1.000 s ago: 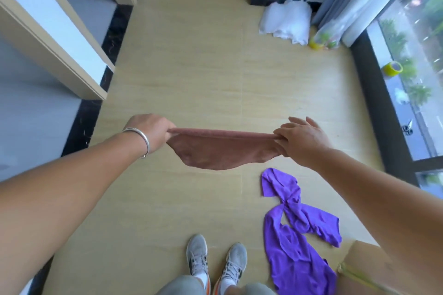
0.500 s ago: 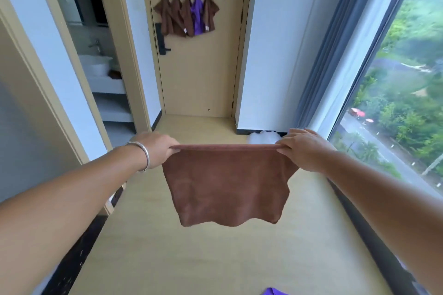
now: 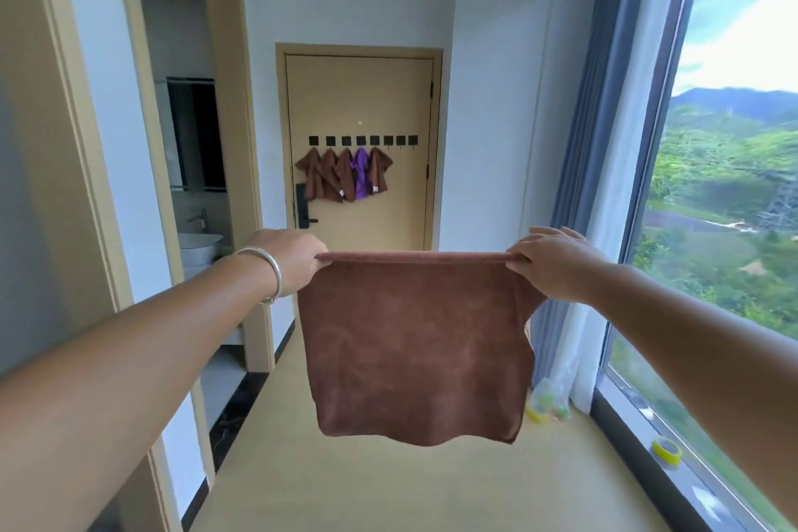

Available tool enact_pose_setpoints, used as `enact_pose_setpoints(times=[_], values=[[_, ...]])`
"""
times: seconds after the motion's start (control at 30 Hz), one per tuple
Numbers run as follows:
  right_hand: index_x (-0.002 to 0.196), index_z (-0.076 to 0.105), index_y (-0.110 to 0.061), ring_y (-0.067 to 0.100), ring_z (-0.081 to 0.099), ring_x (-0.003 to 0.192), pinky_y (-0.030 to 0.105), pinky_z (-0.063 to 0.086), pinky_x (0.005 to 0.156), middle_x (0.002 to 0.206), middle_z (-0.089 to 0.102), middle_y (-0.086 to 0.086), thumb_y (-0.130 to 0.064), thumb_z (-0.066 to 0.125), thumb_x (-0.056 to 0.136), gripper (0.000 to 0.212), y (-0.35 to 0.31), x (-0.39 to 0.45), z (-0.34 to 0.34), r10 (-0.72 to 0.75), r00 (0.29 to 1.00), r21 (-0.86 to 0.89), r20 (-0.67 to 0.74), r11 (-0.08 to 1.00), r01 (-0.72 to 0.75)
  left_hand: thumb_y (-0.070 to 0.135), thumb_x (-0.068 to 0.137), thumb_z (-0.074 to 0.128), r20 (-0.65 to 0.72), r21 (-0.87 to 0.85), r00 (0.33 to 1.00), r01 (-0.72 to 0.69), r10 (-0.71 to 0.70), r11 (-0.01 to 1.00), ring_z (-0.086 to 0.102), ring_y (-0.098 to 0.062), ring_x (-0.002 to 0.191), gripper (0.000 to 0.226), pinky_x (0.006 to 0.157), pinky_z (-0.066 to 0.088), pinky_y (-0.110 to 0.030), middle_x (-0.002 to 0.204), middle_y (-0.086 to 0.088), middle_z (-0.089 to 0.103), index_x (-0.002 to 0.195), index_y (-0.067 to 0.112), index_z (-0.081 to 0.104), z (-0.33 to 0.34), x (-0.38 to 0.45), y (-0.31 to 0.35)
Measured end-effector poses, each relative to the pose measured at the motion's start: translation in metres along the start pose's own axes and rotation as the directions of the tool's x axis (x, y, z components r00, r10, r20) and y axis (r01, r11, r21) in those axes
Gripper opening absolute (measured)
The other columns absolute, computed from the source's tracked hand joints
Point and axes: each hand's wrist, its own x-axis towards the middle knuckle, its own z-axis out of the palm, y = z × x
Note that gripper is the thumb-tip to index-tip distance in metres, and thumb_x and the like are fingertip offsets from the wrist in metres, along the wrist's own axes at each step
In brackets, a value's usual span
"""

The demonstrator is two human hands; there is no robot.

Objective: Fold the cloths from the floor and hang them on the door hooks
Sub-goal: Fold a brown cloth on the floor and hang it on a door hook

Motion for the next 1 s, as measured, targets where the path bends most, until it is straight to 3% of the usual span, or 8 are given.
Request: enact_pose_setpoints(times=[0.23,0.37,0.53,0.83,1.0], values=[[0.123,0.059,-0.04,0.012,0.031,0.138,0.041,0.023,0.114,0.13,0.057,-0.021,-0.048,0.028,0.101,0.039,-0.021,0.026,-0.03,-0.052,0.997,0.004,-0.062,0.999,0.053,0.041,0.103,0.025,-0.052,-0.006,0.998,0.03,-0.03,1.0,0.058,-0.015,0.073,0.045,0.058,0.037,-0.027,0.08,0.004,0.064,0.085,0.023,0.062,-0.018,-0.002,-0.036],[0.125,0.057,-0.041,0.012,0.024,0.142,0.042,0.016,0.118,0.133,0.054,-0.022,-0.048,0.027,0.101,0.04,-0.037,0.04,-0.027,-0.07,0.997,0.018,-0.026,0.997,0.071,0.038,0.103,0.024,-0.006,-0.006,0.999,0.047,-0.047,0.999,0.056,-0.017,0.074,0.044,0.058,0.033,-0.027,0.085,0.0,0.065,0.082,0.02,0.058,-0.009,-0.001,-0.052],[0.127,0.056,-0.04,0.013,0.023,0.143,0.042,0.016,0.117,0.135,0.052,-0.022,-0.05,0.025,0.101,0.042,-0.051,0.058,-0.017,-0.078,0.997,0.004,0.003,0.997,0.078,0.038,0.103,0.024,0.0,-0.014,0.999,0.039,-0.039,0.999,0.052,-0.015,0.068,0.043,0.054,0.03,-0.026,0.077,0.002,0.059,0.075,0.022,0.051,0.003,0.005,-0.072],[0.126,0.058,-0.039,0.012,0.027,0.14,0.041,0.017,0.117,0.134,0.053,-0.021,-0.05,0.026,0.101,0.042,-0.061,0.108,0.011,-0.088,0.996,0.016,0.006,0.996,0.088,0.038,0.103,0.025,0.025,-0.015,0.999,0.049,-0.048,0.999,0.052,-0.015,0.066,0.043,0.055,0.032,-0.028,0.077,0.002,0.06,0.073,0.021,0.051,0.025,0.042,-0.098],[0.126,0.058,-0.039,0.012,0.025,0.142,0.043,0.014,0.118,0.137,0.052,-0.019,-0.048,0.026,0.101,0.042,-0.055,0.162,0.034,-0.102,0.995,0.046,0.006,0.994,0.102,0.037,0.104,0.026,0.056,-0.013,0.996,0.076,-0.075,0.997,0.059,-0.019,0.079,0.044,0.065,0.04,-0.03,0.087,0.0,0.065,0.086,0.019,0.062,0.045,0.082,-0.103]])
